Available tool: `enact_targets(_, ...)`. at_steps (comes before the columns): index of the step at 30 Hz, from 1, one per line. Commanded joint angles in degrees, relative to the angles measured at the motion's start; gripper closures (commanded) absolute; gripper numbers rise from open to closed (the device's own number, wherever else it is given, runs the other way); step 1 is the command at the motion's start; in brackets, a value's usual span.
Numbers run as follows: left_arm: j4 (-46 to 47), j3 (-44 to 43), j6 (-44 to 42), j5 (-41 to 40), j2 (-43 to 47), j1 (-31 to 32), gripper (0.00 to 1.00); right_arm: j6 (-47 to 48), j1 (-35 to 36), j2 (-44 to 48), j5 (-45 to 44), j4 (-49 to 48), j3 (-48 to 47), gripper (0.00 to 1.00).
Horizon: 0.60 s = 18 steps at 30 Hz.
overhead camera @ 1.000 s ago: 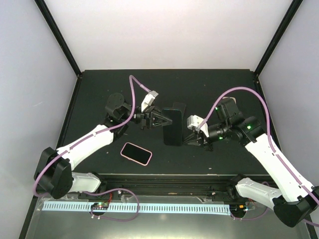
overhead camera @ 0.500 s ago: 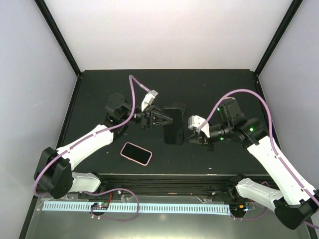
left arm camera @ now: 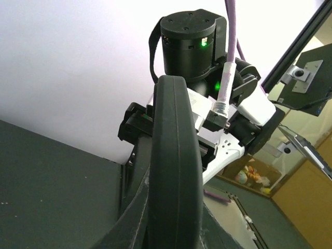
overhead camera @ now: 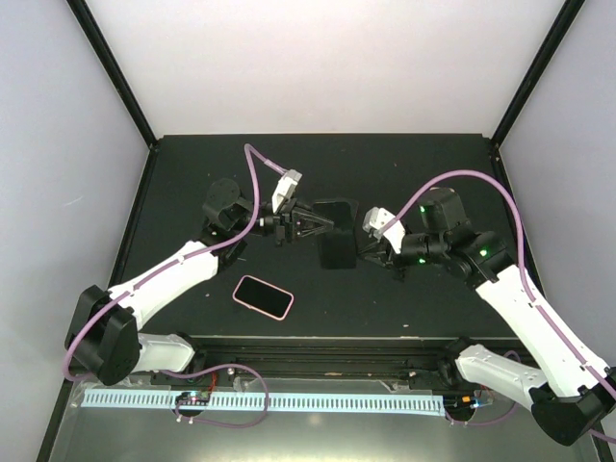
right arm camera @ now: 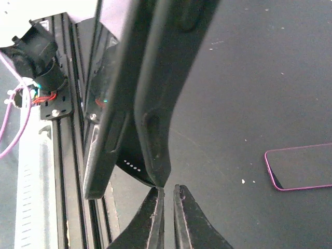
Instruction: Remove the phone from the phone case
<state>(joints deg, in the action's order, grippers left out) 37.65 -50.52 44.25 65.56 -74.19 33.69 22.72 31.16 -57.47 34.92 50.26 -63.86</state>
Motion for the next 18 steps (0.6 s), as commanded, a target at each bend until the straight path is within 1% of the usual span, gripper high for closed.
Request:
enact_targets(1,1.29,-1.36,3.97,11.1,3.35,3.4,0.98,-4.4,-0.75,-1.75,-10.63,-17.37,0.12,0.91)
enact_targets(9,0.32,-1.33,3.44,10.0,2.96,3.34,0.98,-5.35,-0.75,-1.85,0.86,-15.73,-1.52,0.7)
enact_targets(15,0.3,-1.07,3.4,9.34,3.0,3.43,0.99,-8.06,-0.74,-3.02,-0.73,-15.75,-4.14,0.68)
enact_targets(18,0.28,-0.99,3.47,9.04,2.87,3.45,0.98,-9.82,-0.72,-4.13,-0.4,-15.88,-5.66,0.64)
